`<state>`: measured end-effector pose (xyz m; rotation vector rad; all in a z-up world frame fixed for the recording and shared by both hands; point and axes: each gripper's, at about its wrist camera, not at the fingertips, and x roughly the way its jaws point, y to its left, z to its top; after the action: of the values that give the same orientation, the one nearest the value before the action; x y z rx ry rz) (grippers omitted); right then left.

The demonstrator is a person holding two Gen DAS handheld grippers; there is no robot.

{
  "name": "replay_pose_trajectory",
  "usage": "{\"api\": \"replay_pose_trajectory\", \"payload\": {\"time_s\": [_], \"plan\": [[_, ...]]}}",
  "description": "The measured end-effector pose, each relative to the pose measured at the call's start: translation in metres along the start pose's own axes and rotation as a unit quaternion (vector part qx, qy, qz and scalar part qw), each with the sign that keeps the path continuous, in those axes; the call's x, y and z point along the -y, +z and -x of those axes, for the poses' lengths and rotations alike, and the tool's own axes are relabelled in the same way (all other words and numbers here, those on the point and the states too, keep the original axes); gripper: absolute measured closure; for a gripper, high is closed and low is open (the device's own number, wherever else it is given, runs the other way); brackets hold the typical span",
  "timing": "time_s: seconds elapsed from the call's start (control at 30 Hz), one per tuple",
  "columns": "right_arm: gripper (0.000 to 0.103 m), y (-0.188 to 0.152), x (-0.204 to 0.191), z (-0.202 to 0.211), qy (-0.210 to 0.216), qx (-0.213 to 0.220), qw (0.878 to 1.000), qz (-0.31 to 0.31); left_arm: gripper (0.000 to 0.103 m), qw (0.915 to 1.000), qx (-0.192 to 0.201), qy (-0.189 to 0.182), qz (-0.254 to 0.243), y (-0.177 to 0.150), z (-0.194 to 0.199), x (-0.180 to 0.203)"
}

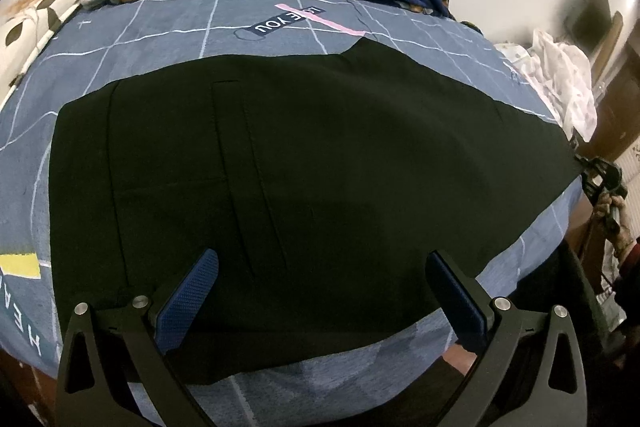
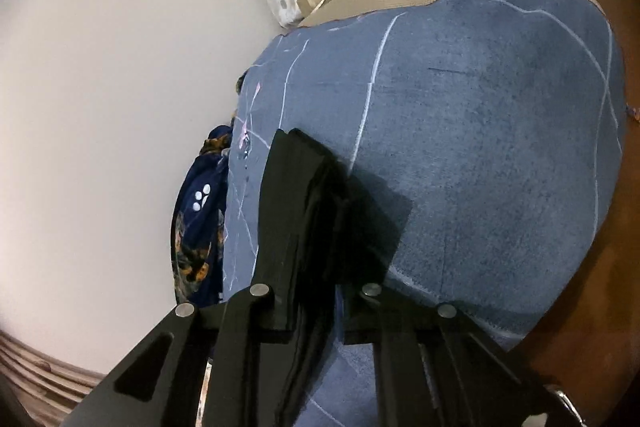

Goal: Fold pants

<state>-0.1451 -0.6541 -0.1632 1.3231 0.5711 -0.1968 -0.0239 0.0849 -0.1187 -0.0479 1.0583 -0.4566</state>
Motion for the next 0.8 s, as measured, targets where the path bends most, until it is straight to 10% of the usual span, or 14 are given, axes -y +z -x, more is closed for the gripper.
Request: {"api": "replay_pose_trajectory", "payload": {"time_s": [0.37,0.8], "plan": [[0.091,-0.003,-0.028,-0.004,-0.071,0.012,0.997,0.042,0.0,0.9999,-0.004,0.013,-0.009,0.0,-0.002,0.004],[0.091,-0.017,-0.067,-0.008,-0.043,0.002,0.996,0.074,0.001,0.999,-0.01,0.034,-0.027,-0.001,-0.006,0.01]]}}
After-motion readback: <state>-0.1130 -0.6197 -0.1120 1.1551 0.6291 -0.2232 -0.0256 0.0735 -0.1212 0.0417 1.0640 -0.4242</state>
